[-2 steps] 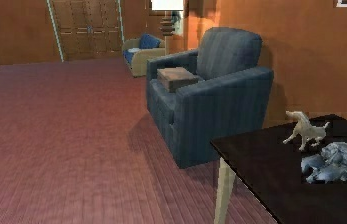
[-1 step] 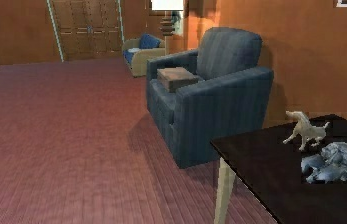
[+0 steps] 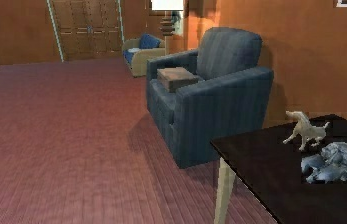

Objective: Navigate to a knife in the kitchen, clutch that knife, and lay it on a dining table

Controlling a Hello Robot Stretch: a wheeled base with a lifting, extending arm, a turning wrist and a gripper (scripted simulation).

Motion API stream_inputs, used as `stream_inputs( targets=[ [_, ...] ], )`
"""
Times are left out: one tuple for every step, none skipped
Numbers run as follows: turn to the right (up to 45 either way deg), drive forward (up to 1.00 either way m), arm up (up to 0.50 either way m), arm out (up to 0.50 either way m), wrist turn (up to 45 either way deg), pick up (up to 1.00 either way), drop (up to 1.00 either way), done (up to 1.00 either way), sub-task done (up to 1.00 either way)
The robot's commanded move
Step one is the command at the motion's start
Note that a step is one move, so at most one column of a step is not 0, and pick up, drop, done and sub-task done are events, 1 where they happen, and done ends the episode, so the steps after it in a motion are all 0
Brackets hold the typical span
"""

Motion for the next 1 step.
stream_inputs(
  targets=[
    [0.0,0.0,0.0,0.0,0.0,0.0,0.0,1.0,0.0]
  ],
)
